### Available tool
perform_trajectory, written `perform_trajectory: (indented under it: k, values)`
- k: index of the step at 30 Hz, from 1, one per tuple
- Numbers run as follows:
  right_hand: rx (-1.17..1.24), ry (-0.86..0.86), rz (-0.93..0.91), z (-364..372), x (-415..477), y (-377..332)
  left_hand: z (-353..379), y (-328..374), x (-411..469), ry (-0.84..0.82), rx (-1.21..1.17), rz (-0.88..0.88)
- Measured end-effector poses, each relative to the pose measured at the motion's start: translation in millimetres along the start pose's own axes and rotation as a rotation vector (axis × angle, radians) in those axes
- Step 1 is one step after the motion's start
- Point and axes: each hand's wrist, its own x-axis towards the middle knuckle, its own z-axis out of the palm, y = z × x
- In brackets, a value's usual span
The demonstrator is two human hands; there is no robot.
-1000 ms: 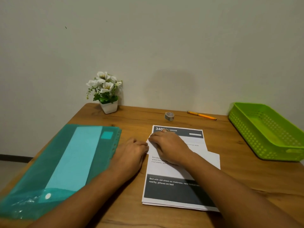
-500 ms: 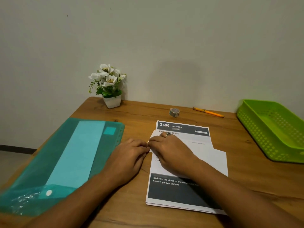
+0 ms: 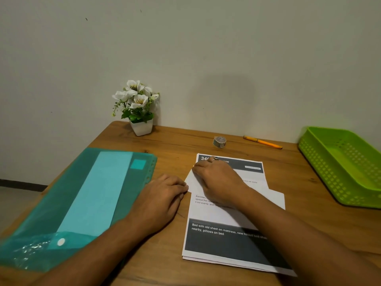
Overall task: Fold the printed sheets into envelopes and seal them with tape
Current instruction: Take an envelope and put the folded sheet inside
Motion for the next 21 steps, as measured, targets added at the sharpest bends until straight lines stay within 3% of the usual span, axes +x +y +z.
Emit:
perform_trajectory:
  k: [6,15,21]
  values:
    - [0.146,0.027,-0.072,-0.2,-22.4,-29.2,0.4,0.2,0.3,0.013,-0.007,0.002]
    - [0.05,0.047,0.067,0.7,1.1,-10.0,-1.5,-0.7,1.4,0.005,0.009,0.023]
    - [0.057,-0.023,0.01,-1.1,0.6,-16.2,-0.4,-1.0,0.9,0.014,0.011,0.042]
